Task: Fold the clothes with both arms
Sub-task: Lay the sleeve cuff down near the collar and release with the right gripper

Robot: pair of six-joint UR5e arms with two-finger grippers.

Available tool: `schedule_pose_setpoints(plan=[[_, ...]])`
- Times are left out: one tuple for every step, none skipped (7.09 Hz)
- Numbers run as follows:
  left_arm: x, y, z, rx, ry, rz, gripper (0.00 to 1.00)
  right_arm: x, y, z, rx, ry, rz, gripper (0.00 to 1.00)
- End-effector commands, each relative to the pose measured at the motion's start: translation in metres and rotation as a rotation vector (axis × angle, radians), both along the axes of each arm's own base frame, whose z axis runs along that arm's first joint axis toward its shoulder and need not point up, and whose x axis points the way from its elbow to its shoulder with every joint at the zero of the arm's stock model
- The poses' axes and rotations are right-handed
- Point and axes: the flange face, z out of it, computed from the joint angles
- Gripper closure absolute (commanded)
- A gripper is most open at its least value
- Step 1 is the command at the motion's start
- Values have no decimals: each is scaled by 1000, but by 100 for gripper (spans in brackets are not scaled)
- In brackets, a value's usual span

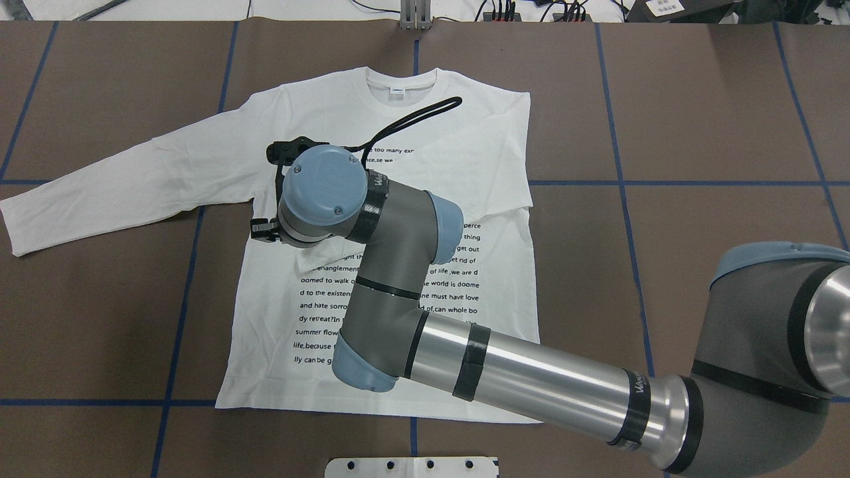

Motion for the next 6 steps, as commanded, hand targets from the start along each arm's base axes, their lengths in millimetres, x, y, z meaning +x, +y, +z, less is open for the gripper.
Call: schedule_pose_setpoints(plan=[[0, 0, 3, 0, 0, 0, 0, -13, 16, -15, 48, 4, 40, 0], [0, 0, 3, 0, 1, -1, 0, -14, 16, -11, 41, 10, 43, 0], [0, 0, 3, -1, 2, -2, 0, -14, 12, -1, 15, 19, 69, 0], [0, 0, 3, -1, 2, -2, 0, -15, 0, 16, -36, 53, 112, 1], [0, 0, 3, -1, 3, -1, 0, -14, -17, 30, -50, 90, 136, 1], [0, 0, 5, -5, 3, -1, 0, -22, -27, 48, -57, 133, 140, 1]])
